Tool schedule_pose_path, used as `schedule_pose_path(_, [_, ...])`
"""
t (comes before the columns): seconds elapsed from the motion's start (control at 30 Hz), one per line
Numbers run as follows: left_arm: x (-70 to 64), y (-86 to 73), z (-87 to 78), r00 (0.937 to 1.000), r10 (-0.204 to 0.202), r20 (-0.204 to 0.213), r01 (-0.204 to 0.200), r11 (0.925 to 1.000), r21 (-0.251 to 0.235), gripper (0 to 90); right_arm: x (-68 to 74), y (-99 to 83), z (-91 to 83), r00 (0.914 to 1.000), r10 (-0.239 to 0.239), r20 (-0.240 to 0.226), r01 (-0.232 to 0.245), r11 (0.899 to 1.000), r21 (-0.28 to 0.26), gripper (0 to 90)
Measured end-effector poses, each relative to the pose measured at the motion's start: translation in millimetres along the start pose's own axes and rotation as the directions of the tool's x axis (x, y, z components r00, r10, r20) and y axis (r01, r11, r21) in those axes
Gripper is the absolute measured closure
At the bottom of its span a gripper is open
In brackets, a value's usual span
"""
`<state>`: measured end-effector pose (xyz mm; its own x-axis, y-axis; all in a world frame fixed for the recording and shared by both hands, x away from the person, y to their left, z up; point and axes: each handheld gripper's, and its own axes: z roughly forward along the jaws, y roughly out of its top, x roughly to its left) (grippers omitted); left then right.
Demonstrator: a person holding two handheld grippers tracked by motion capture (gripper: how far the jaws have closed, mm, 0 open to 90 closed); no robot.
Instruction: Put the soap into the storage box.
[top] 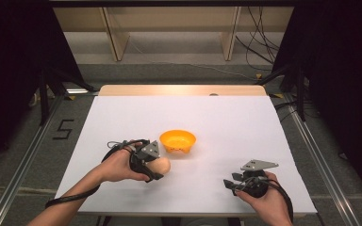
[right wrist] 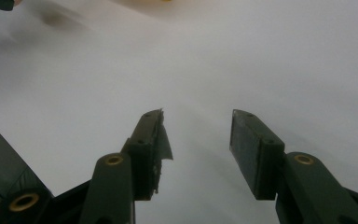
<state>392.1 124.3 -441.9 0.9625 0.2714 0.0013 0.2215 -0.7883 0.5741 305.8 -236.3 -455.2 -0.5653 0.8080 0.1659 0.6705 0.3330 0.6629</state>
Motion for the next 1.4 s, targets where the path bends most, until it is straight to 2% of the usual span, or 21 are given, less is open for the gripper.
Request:
schedule_pose_path(0.17, [1.5,-0.5,-5.6,1.0000,-0.005,-0.008,0.005,0.9998,-0.020,32.0,-0.2,0.0,-0.3,1.0000,0.001,0.003,-0.001,1.000,-0.005,54.1])
schedule_pose_path(0.2, [2.6,-0.2,-6.8,0.9999,0.010,-0.012,-0.010,0.9997,-0.024,32.0,0.0,0.1,-0.3,1.0000,0.005,0.003,-0.005,1.000,-0.007,54.0])
schedule_pose_path(0.23, [2.3,-0.5,-7.3,0.9999,-0.005,-0.012,0.005,0.9996,-0.029,32.0,0.0,0.2,-0.3,1.0000,0.005,0.001,-0.005,1.000,-0.008,53.9])
schedule_pose_path(0.27, [2.9,-0.4,-8.0,0.9999,0.000,-0.015,0.000,0.9996,-0.029,31.9,-2.7,-0.2,1.3,0.9993,-0.035,0.010,0.035,0.999,-0.032,53.8])
schedule_pose_path(0.33, [3.8,-0.5,-9.5,0.9998,-0.005,-0.017,0.005,0.9990,-0.045,31.9,-0.9,0.3,-0.2,1.0000,-0.005,0.004,0.006,1.000,-0.020,53.6])
schedule_pose_path(0.37, [4.5,-0.6,-9.7,0.9999,-0.007,-0.012,0.006,0.9986,-0.053,32.0,-1.5,0.3,0.3,0.9999,-0.011,0.001,0.011,1.000,-0.023,53.4])
schedule_pose_path(0.4, [5.4,-0.3,-10.9,0.9998,0.009,-0.021,-0.010,0.9984,-0.055,32.0,-0.6,0.2,-0.4,0.9999,0.009,0.006,-0.009,1.000,-0.010,53.3])
schedule_pose_path(0.43, [5.1,-0.4,-11.3,0.9999,-0.008,-0.013,0.007,0.9986,-0.053,32.0,-0.7,0.2,-0.5,0.9998,0.010,0.015,-0.010,1.000,-0.010,53.2])
schedule_pose_path(0.53, [5.2,0.1,-12.5,0.9999,-0.004,-0.016,0.003,0.9978,-0.066,32.0,-1.1,0.3,-0.5,0.9999,0.006,0.012,-0.005,1.000,-0.010,52.9])
schedule_pose_path(0.57, [5.6,0.4,-13.1,0.9998,0.002,-0.019,-0.003,0.9978,-0.066,32.0,-3.1,0.5,0.7,0.9996,-0.028,0.005,0.028,0.999,-0.032,52.9])
schedule_pose_path(0.7, [7.4,2.3,-14.3,0.9999,0.006,-0.009,-0.007,0.9971,-0.076,32.0,-3.0,0.5,0.8,0.9997,-0.024,0.005,0.024,0.999,-0.032,52.5])
schedule_pose_path(0.77, [7.4,2.4,-14.5,0.9998,-0.013,-0.015,0.012,0.9962,-0.086,32.0,-3.0,0.4,0.7,0.9996,-0.026,0.007,0.026,0.999,-0.034,52.4])
schedule_pose_path(0.9, [10.3,3.6,-17.0,0.9996,-0.013,-0.025,0.011,0.9953,-0.097,32.0,-1.0,0.4,-1.0,0.9999,0.014,0.006,-0.014,1.000,-0.009,52.3])
schedule_pose_path(1.03, [12.1,5.8,-19.8,0.9993,-0.025,-0.026,0.022,0.9924,-0.121,32.0,-2.0,0.3,-0.2,1.0000,0.006,0.000,-0.006,1.000,-0.025,52.0])
schedule_pose_path(1.13, [14.0,8.5,-22.2,0.9994,-0.016,-0.030,0.012,0.9921,-0.125,32.0,-1.8,0.3,-0.5,1.0000,0.006,0.004,-0.006,1.000,-0.023,51.9])
schedule_pose_path(1.17, [14.3,9.2,-22.6,0.9991,-0.025,-0.033,0.020,0.9917,-0.127,32.0,-1.5,0.3,-0.8,0.9999,0.006,0.012,-0.005,1.000,-0.024,51.9])
schedule_pose_path(1.2, [16.1,10.1,-23.1,0.9994,-0.010,-0.033,0.006,0.9919,-0.127,32.0,-2.0,0.3,-0.7,0.9999,-0.001,0.013,0.001,1.000,-0.026,51.9])
schedule_pose_path(1.23, [16.5,10.7,-23.1,0.9993,-0.024,-0.028,0.020,0.9916,-0.128,32.0,-2.6,0.6,-0.3,0.9999,-0.009,0.013,0.009,0.999,-0.034,51.8])
schedule_pose_path(1.27, [17.6,11.5,-23.7,0.9992,-0.014,-0.038,0.009,0.9917,-0.128,32.0,-2.4,0.5,-0.5,0.9999,-0.005,0.014,0.006,0.999,-0.032,51.8])
schedule_pose_path(1.37, [19.7,13.1,-24.1,0.9984,-0.033,-0.046,0.026,0.9898,-0.140,32.0,-2.6,0.4,-0.5,0.9999,-0.004,0.013,0.005,0.999,-0.034,51.7])
schedule_pose_path(1.4, [20.9,13.8,-24.6,0.9988,-0.026,-0.042,0.020,0.9904,-0.137,31.9,-2.7,0.5,-0.5,0.9999,-0.005,0.013,0.005,0.999,-0.035,51.7])
